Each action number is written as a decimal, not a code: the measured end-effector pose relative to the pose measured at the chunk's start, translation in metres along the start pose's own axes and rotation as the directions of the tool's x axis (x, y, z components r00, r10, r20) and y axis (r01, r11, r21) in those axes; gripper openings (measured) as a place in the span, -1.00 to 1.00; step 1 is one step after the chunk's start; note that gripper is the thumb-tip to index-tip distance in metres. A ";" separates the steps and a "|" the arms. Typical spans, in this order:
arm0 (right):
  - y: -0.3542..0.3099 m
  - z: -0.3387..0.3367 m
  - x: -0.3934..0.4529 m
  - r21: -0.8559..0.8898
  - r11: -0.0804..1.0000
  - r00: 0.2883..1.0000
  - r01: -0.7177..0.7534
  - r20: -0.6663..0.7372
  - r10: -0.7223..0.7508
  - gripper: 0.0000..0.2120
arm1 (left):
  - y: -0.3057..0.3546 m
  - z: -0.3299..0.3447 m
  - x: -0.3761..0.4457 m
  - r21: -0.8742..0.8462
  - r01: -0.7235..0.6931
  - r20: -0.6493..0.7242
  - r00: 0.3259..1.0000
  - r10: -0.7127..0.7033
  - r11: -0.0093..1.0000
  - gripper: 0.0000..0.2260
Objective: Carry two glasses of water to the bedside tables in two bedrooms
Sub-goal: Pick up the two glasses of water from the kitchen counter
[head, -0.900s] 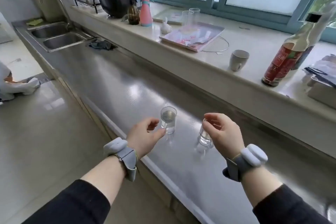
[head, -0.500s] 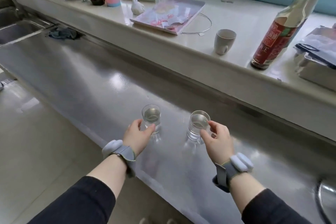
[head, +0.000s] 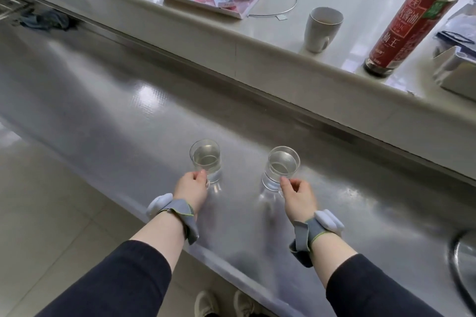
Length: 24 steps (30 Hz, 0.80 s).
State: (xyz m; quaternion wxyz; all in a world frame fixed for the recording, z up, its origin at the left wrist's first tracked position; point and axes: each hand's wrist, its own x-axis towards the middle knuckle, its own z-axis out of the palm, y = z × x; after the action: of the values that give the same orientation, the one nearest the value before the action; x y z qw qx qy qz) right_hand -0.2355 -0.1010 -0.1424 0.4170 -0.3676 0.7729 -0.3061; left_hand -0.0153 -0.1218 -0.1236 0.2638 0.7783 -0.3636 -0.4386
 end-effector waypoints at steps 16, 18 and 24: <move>0.000 0.018 0.012 0.266 0.963 0.997 0.044 0.043 -0.058 -0.70 | -0.013 0.012 -0.008 -0.457 0.054 -0.050 0.995 -0.086 0.888 -0.80; 0.001 0.018 0.013 0.260 0.964 0.996 0.054 0.053 -0.070 -0.71 | -0.015 0.010 -0.013 -0.474 0.049 -0.045 0.996 -0.080 0.879 -0.80; -0.008 0.029 -0.003 0.267 0.959 0.975 0.097 0.168 -0.145 -0.73 | -0.024 -0.012 -0.041 -0.559 -0.037 -0.161 0.985 -0.065 0.829 -0.80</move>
State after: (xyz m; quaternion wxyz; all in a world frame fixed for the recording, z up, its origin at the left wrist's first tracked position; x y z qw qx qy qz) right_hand -0.2059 -0.1076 -0.1481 0.5116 -0.3843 0.6604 -0.3930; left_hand -0.0113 -0.0742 -0.1151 0.5073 0.7047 -0.1893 -0.4584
